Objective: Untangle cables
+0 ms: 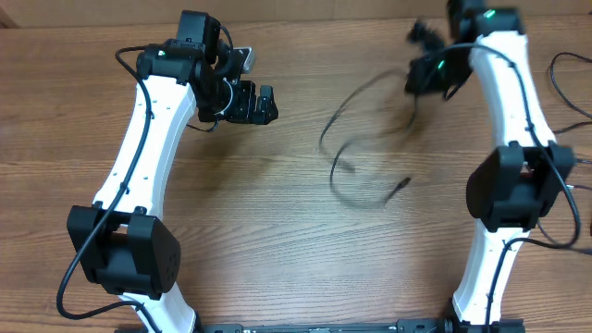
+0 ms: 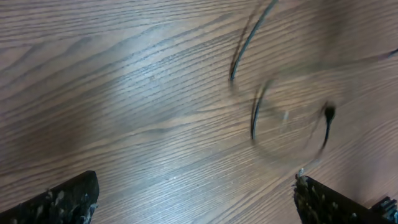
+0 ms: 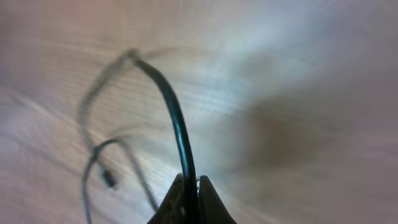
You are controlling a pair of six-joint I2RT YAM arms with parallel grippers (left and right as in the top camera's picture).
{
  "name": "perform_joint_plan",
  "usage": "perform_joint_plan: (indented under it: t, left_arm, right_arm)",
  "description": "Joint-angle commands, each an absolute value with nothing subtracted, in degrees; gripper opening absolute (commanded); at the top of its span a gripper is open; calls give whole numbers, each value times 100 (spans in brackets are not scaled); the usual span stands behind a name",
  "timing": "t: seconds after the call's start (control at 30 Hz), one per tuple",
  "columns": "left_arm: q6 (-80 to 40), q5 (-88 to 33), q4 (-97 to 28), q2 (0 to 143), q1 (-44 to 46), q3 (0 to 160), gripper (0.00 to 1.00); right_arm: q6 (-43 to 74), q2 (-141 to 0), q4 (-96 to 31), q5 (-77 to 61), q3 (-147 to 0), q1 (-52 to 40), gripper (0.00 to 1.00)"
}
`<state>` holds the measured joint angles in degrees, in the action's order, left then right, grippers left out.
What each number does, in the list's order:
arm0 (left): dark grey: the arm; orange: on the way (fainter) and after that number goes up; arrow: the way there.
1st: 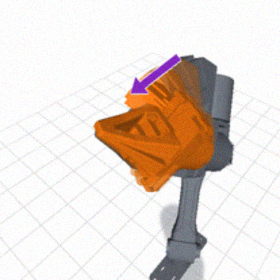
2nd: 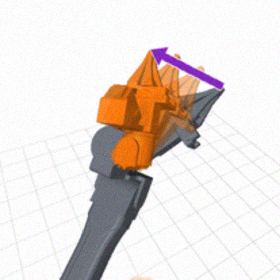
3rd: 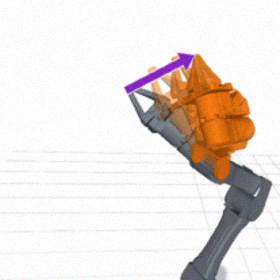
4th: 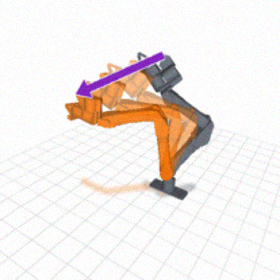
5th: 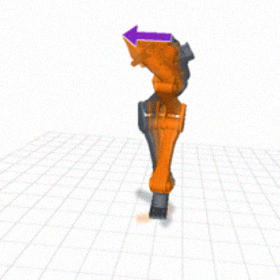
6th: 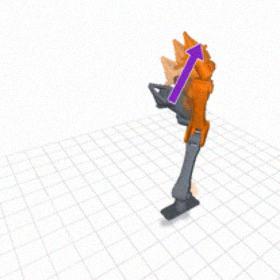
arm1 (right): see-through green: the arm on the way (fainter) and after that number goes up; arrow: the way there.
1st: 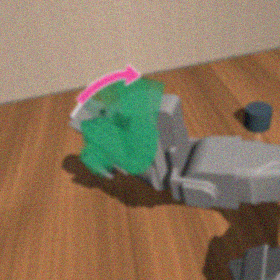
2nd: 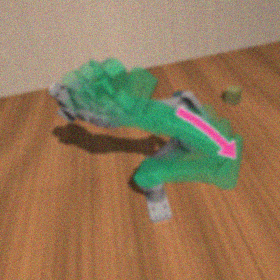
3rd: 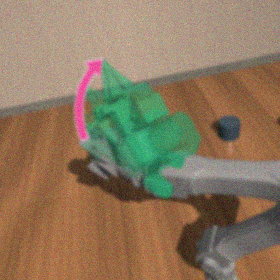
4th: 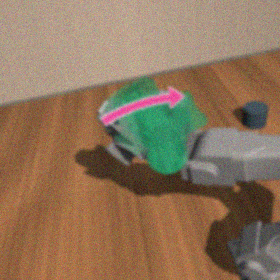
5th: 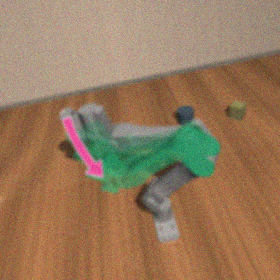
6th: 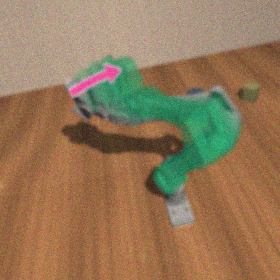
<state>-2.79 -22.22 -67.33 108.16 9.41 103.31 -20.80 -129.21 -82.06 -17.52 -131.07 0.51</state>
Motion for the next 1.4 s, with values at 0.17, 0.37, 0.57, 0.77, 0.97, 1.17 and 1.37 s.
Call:
perform_joint_plan:
  t: [0.17,0.37,0.57,0.77,0.97,1.17,1.37]
  left_arm:
    - [-276,-2200,-6726,10860,956,10409,100]
    - [-276,-2200,-6726,10860,956,10409,99]
    - [-276,-2200,-6726,10860,956,10409,100]
    - [-276,-2200,-6726,10860,956,10409,100]
    - [-276,-2200,-6726,10860,956,10409,100]
    - [-276,-2200,-6726,10860,956,10409,100]
    - [-276,-2200,-6726,10860,956,10409,100]
  right_arm:
    - [-1260,-12864,-8106,-1511,-16000,451,4]
    - [-829,-12860,-7452,-1284,-17307,766,4]
    - [-829,-12862,-7308,-1288,-17552,1133,4]
    - [-834,-12973,-7258,-1022,-17546,1339,4]
    - [-832,-13216,-7328,-530,-17539,1511,4]
    - [-808,-13338,-7120,-515,-17036,1699,4]
    - [-617,-13343,-6729,-515,-16125,1870,4]
